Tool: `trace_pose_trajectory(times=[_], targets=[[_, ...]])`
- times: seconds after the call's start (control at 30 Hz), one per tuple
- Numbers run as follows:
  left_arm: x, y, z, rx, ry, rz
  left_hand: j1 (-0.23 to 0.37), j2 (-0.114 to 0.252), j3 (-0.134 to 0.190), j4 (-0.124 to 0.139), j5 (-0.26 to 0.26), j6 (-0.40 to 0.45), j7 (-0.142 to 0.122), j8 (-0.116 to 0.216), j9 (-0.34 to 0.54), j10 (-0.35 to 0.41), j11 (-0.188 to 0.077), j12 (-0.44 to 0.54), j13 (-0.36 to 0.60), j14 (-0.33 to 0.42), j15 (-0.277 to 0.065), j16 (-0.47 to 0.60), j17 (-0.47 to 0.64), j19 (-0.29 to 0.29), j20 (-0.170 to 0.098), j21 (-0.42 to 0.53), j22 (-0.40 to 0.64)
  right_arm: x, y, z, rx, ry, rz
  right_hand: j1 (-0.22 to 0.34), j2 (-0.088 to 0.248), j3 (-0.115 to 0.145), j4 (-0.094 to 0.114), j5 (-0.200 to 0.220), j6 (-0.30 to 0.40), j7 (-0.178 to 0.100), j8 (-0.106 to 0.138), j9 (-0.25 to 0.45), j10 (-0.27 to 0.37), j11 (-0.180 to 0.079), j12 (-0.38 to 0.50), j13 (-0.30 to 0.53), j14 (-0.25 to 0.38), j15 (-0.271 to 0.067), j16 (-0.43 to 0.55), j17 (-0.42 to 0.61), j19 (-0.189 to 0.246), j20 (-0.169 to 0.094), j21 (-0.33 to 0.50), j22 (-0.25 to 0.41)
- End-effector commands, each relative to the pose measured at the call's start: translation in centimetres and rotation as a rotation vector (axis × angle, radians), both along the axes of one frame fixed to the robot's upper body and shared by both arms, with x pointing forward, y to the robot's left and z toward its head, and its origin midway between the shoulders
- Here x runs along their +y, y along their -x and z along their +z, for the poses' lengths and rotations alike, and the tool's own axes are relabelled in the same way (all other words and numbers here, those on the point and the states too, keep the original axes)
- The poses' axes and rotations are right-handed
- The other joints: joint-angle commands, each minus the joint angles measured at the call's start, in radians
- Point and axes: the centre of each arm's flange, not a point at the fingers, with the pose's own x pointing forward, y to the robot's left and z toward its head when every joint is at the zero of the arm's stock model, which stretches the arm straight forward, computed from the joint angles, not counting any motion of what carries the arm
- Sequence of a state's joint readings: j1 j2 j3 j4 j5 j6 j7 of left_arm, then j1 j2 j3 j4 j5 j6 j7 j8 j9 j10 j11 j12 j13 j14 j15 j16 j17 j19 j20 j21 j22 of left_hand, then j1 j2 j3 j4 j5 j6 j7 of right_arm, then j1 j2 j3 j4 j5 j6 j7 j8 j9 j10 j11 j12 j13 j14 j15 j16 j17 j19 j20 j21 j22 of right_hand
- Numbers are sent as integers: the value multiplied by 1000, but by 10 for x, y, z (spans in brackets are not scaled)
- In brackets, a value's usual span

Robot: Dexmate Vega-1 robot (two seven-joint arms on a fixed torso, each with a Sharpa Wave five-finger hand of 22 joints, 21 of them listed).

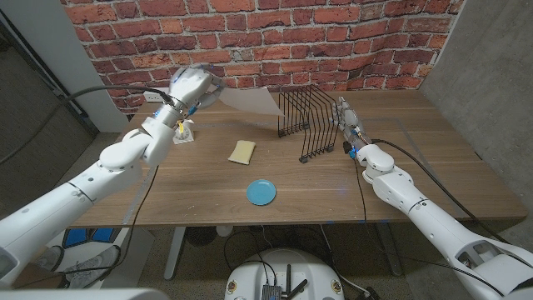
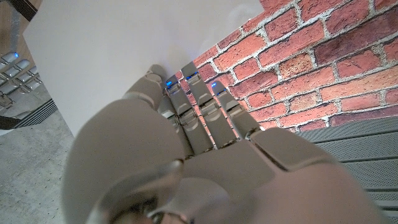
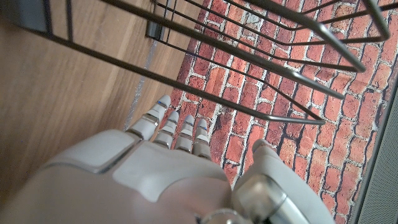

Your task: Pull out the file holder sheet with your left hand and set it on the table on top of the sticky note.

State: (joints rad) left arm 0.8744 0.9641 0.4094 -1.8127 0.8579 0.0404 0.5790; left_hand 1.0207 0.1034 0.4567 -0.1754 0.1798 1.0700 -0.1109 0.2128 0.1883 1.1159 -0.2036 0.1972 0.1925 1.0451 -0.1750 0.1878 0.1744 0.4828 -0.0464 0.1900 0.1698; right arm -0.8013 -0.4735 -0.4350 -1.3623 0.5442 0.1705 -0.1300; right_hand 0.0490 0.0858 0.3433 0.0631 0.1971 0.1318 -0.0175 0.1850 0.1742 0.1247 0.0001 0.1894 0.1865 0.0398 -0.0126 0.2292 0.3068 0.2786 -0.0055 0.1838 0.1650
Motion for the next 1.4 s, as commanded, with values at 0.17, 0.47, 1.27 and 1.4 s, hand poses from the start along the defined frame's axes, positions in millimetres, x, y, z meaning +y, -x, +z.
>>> trace_pose_trajectory(times=[0.17,0.47,1.27,1.4], targets=[[1,-22,-23,18,49,-1,10,2,0,-1,4,6,1,-4,3,11,-1,8,3,1,-68,1,4,13,-157,4,3,-1,-2,0,8,-2,1,-9,47,7,-2,3,9,0,5,4,11,2,6,3,-2,-1,4,1,5,2,5,3],[0,-31,-36,29,66,-3,10,2,0,-1,4,8,0,-4,3,9,-1,7,3,1,-68,1,5,13,-157,4,3,0,-2,-1,9,-7,1,-9,48,8,-2,4,10,3,5,4,11,1,5,3,-2,-1,4,1,5,2,5,3],[-7,-43,-67,88,119,-21,10,1,-1,-2,4,11,2,-3,3,13,0,8,3,2,-68,2,5,15,-157,5,3,-1,2,-2,3,-13,-6,-8,48,9,-1,4,11,3,4,4,11,2,5,3,-1,-1,5,1,8,1,5,3],[-8,-44,-71,102,134,-20,10,2,0,-2,5,7,4,-5,3,12,-1,7,3,0,-68,1,4,16,-157,5,3,0,2,-3,6,-15,-5,-8,48,9,-1,4,11,3,4,4,11,2,5,3,-1,-1,5,1,8,1,5,3]])
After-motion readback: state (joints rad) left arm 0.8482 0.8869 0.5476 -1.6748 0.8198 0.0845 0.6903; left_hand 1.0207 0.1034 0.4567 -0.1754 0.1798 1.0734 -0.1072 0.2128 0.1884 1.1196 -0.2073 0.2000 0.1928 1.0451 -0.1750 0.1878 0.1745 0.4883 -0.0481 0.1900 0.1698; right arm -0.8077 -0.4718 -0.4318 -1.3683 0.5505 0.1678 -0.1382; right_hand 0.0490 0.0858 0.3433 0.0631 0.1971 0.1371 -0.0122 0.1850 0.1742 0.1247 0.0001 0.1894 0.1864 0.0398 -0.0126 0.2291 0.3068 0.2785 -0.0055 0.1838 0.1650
